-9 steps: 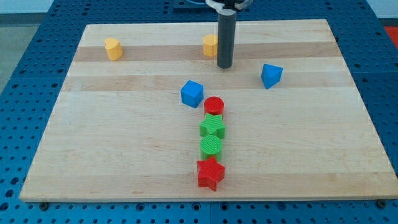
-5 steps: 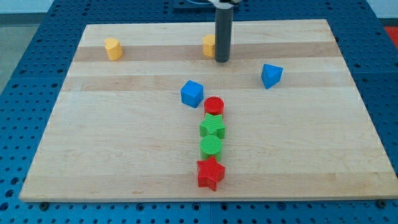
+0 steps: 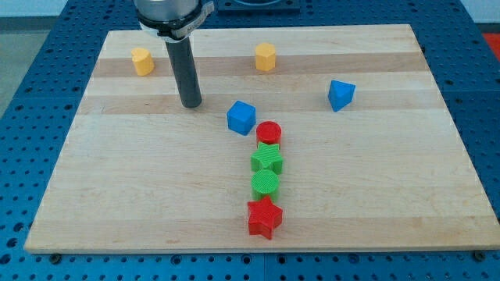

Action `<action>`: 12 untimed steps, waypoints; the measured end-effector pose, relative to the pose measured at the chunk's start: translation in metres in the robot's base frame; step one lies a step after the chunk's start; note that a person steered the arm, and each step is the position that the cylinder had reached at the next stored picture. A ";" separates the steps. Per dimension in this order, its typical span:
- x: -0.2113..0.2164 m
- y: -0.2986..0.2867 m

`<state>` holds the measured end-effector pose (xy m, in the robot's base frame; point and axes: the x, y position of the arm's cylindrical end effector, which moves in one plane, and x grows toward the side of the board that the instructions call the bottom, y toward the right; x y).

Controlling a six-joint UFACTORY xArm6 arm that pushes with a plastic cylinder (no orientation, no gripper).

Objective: Slide green circle a bit right

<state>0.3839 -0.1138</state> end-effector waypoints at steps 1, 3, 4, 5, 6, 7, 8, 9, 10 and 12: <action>0.000 0.000; 0.120 0.014; 0.162 0.021; 0.162 0.021; 0.195 0.038; 0.193 0.038; 0.192 0.038; 0.188 0.046; 0.173 0.046; 0.169 0.076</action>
<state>0.5533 -0.0380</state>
